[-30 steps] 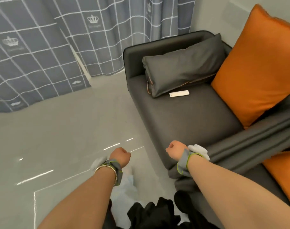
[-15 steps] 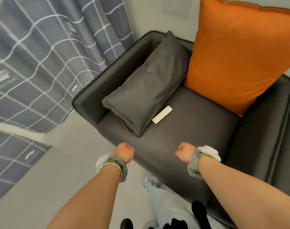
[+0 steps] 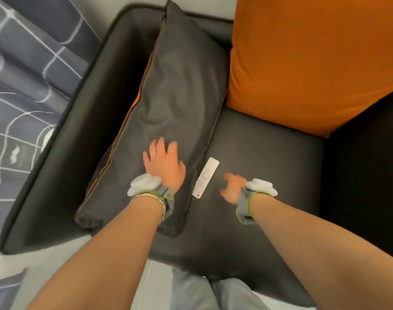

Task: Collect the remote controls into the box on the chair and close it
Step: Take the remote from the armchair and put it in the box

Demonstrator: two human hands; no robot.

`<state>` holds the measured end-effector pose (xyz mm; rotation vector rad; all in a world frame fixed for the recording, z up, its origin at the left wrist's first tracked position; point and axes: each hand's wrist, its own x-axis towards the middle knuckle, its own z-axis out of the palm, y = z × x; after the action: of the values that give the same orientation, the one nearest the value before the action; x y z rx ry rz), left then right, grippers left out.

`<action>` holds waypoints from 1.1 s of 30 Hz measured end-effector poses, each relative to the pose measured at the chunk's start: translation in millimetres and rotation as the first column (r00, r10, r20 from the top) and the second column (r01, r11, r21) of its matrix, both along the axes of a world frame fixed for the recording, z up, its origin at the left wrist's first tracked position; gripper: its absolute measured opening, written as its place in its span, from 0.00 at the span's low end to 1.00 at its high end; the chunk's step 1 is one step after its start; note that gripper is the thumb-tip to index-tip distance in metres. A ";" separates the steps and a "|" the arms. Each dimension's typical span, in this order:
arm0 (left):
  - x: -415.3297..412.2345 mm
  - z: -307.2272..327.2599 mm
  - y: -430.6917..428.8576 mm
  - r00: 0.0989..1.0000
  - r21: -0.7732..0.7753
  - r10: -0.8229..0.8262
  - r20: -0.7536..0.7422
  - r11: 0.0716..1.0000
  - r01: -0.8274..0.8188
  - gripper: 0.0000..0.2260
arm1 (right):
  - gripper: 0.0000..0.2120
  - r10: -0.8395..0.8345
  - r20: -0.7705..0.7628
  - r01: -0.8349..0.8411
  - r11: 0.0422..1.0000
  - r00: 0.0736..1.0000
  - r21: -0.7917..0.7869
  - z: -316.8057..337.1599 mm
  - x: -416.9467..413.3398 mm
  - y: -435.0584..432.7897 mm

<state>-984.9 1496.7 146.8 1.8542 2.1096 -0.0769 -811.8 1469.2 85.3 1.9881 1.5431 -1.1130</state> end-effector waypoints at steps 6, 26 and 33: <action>10.3 -72.0 31.4 0.980 0.067 -0.106 -0.167 0.991 0.119 0.30 | 0.32 0.134 -0.001 -0.134 0.991 0.991 -0.001 -66.8 -12.7 40.0; 19.5 -38.0 19.5 0.964 -0.131 -0.178 -0.198 0.979 0.154 0.31 | 0.28 -0.395 0.083 0.404 0.897 0.915 -0.179 -31.9 30.8 -34.9; 68.5 53.8 -12.3 0.869 -0.412 -0.468 -0.159 0.832 0.373 0.19 | 0.10 -0.889 -0.235 0.887 0.434 0.393 -0.156 66.2 38.3 -99.8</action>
<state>-916.4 1484.3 200.6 2.1132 1.6236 -0.8026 -773.5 1369.4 151.5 2.8303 0.3709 -1.8360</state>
